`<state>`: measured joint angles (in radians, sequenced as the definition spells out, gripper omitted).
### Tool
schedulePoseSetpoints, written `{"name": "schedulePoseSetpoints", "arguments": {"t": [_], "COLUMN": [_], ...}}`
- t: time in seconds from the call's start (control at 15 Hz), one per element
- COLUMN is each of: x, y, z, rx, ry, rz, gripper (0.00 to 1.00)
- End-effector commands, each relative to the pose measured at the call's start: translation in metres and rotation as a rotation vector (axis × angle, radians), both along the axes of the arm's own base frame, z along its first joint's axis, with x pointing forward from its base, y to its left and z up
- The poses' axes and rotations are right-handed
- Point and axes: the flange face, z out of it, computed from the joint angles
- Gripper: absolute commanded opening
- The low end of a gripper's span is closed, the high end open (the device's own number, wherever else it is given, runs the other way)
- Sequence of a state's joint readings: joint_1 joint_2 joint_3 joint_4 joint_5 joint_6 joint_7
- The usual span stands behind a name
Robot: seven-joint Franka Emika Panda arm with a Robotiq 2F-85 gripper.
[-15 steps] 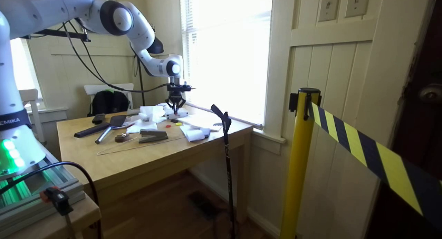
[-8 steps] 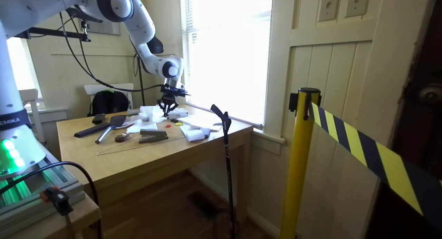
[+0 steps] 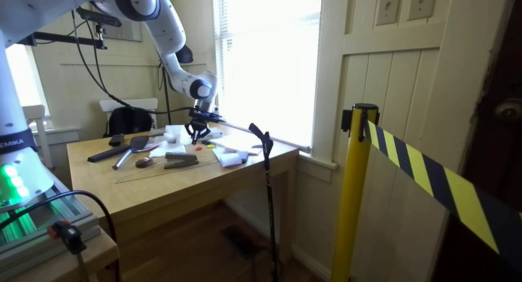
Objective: Stack up the two orange circular objects
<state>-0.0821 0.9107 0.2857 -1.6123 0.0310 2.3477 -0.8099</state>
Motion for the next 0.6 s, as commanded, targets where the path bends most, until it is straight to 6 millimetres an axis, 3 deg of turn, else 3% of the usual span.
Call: {"name": "schedulePoseSetpoints", "arguments": {"t": [0.0, 0.53], "x": [-0.0050, -0.0004], "y": [0.0027, 0.0064], "z": [-0.0035, -0.0085], "rx": [0.061, 0.068], "ry": [-0.023, -0.040], "rz": [-0.003, 0.004], "gripper": [0.02, 0.02]}}
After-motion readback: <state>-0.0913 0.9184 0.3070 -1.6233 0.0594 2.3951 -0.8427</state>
